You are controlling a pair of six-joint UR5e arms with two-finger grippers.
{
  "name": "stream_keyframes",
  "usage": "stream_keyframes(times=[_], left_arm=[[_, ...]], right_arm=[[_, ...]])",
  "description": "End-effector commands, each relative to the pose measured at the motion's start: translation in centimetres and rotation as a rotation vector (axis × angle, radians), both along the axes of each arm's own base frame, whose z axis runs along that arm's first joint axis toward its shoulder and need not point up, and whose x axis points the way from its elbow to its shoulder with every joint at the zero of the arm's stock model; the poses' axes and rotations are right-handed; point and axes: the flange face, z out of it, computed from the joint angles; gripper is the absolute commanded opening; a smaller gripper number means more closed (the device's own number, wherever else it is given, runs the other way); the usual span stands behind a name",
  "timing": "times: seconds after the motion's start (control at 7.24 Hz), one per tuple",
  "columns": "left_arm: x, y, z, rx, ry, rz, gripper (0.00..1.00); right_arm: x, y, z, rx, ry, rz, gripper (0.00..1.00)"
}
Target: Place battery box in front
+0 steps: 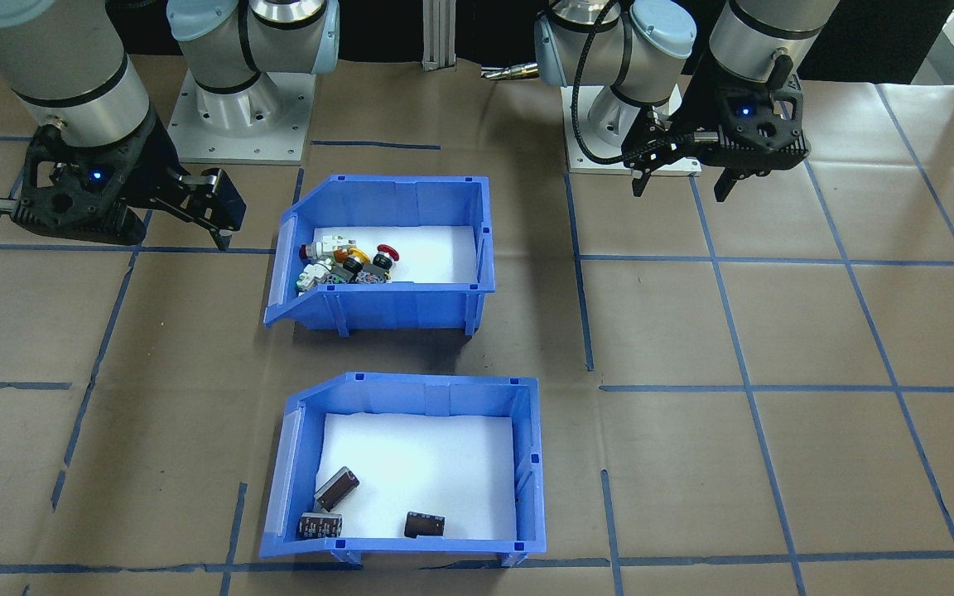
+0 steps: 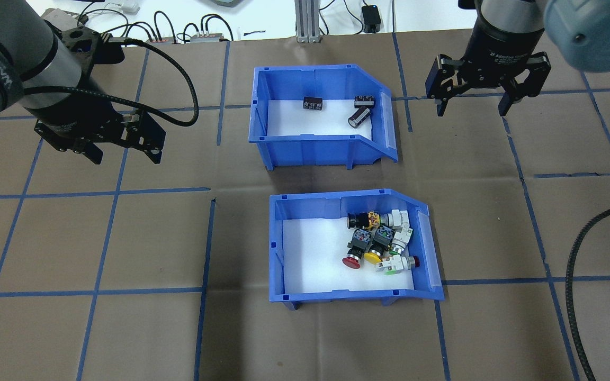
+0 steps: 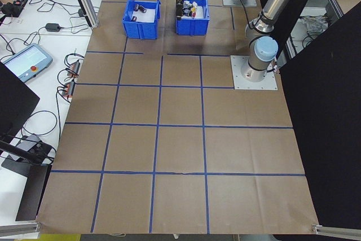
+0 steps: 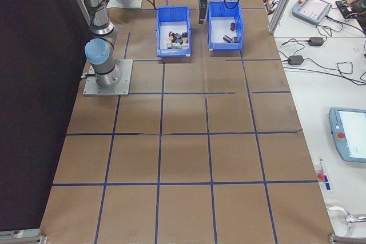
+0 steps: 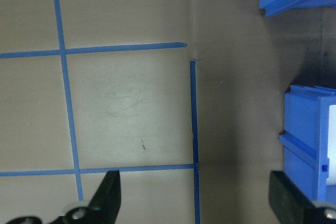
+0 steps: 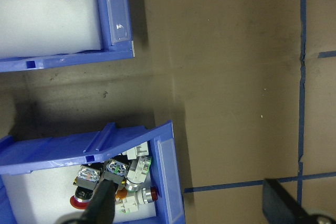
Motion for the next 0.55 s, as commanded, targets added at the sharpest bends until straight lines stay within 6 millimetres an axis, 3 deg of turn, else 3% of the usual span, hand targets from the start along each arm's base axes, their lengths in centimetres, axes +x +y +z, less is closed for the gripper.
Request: stream_keyframes(times=[0.0,0.41], left_arm=[[0.00,0.00,0.00,0.000,0.000,0.001,1.00],[-0.02,0.08,-0.08,0.001,0.002,0.001,1.00]], right_arm=[[-0.74,0.17,0.44,-0.029,0.008,0.005,1.00],[-0.34,0.50,0.84,-0.037,0.008,0.011,1.00]])
